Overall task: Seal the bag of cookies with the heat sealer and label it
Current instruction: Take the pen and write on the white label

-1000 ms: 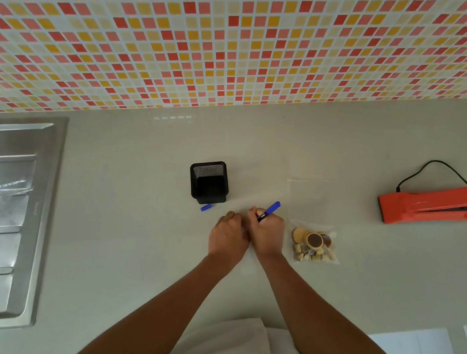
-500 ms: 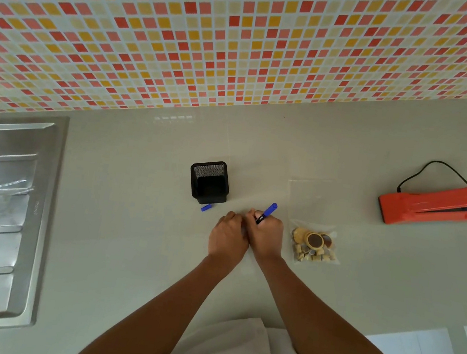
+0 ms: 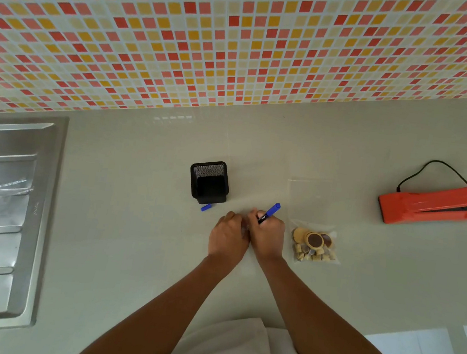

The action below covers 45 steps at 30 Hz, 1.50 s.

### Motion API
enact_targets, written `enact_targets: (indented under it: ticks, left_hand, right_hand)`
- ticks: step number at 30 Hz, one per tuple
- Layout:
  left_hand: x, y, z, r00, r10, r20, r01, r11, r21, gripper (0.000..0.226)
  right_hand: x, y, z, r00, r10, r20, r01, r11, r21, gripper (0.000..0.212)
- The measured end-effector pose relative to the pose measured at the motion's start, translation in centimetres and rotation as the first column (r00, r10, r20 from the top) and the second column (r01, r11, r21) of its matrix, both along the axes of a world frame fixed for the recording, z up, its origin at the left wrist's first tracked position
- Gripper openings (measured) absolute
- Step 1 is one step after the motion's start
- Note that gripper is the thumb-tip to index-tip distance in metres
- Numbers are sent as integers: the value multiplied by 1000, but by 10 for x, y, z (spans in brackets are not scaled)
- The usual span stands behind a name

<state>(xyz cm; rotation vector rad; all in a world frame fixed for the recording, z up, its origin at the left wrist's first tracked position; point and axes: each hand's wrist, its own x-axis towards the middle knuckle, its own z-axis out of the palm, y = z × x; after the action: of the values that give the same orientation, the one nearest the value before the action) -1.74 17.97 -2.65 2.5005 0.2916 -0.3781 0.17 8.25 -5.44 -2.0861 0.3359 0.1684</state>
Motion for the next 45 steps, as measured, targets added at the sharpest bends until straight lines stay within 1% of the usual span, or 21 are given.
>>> enact_targets:
  ticks: [7, 12, 16, 22, 29, 36, 39, 45]
  left_hand:
    - [-1, 1, -2, 1000, 5, 13, -5, 1000, -4, 12]
    - [-1, 0, -3, 1000, -2, 5, 2, 1000, 7, 12]
    - [-1, 1, -4, 1000, -7, 9, 7, 1000, 8, 12]
    - [-1, 1, -5, 1000, -11, 12, 11, 1000, 2, 12]
    - [-1, 1, -7, 1000, 0, 22, 1, 1000, -6, 12]
    - [-1, 2, -8, 1000, -2, 22, 2, 1000, -5, 12]
    - [-1, 2, -9, 1000, -2, 26, 2, 1000, -9, 12]
    - [0, 2, -9, 1000, -5, 29, 5, 1000, 1, 11]
  right_hand:
    - [1, -3, -1, 999, 1, 37, 1, 999, -49, 47]
    - [2, -8, 2, 998, 0, 71, 4, 999, -48, 55]
    - [1, -7, 1, 999, 0, 53, 3, 999, -45, 50]
    - [-2, -5, -2, 997, 68, 37, -66, 997, -42, 47]
    - [-1, -5, -4, 998, 49, 29, -47, 998, -48, 45]
    - [-1, -7, -3, 998, 47, 41, -44, 997, -57, 45]
    - [-1, -8, -2, 998, 54, 41, -53, 998, -36, 46]
    - [-2, -8, 0, 997, 52, 51, -51, 998, -23, 54]
